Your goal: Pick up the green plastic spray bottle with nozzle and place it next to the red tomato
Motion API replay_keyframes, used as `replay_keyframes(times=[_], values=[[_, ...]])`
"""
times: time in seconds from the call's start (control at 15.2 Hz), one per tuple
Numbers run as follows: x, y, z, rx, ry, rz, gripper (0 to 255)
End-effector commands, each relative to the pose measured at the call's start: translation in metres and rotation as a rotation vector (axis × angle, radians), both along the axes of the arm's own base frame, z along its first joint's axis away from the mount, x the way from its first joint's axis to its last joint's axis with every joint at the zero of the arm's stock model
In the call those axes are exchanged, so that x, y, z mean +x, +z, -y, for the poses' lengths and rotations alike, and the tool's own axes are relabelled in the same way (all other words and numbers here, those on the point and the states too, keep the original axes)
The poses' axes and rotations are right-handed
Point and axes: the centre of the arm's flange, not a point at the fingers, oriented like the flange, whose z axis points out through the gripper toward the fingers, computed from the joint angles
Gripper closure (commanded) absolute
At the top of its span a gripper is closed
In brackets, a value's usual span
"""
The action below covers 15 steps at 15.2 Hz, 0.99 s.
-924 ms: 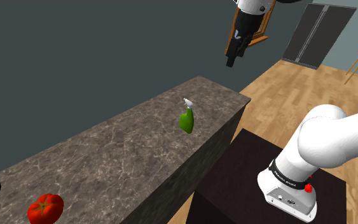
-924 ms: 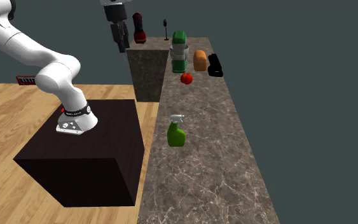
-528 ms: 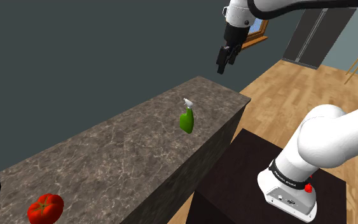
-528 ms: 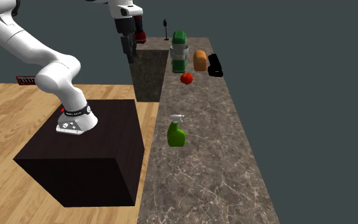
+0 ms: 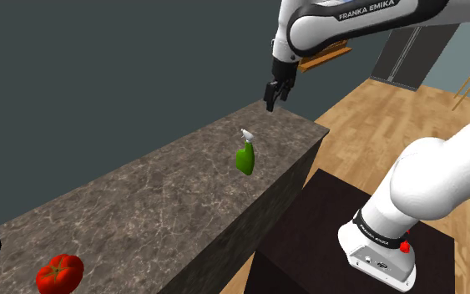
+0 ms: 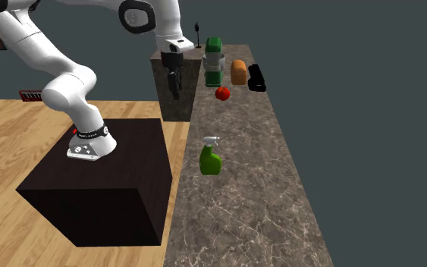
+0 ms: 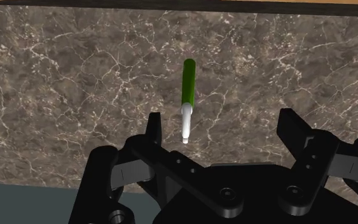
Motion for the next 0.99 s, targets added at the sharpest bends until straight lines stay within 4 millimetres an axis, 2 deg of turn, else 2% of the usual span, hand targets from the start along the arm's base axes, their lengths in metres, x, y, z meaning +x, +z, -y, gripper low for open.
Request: replay_keyframes(times=[0.0, 0.92], values=[[0.017, -0.021, 0.006, 0.01, -0.008, -0.008, 0], [0.125, -0.175, 0.044, 0.083, -0.061, -0.065, 0]])
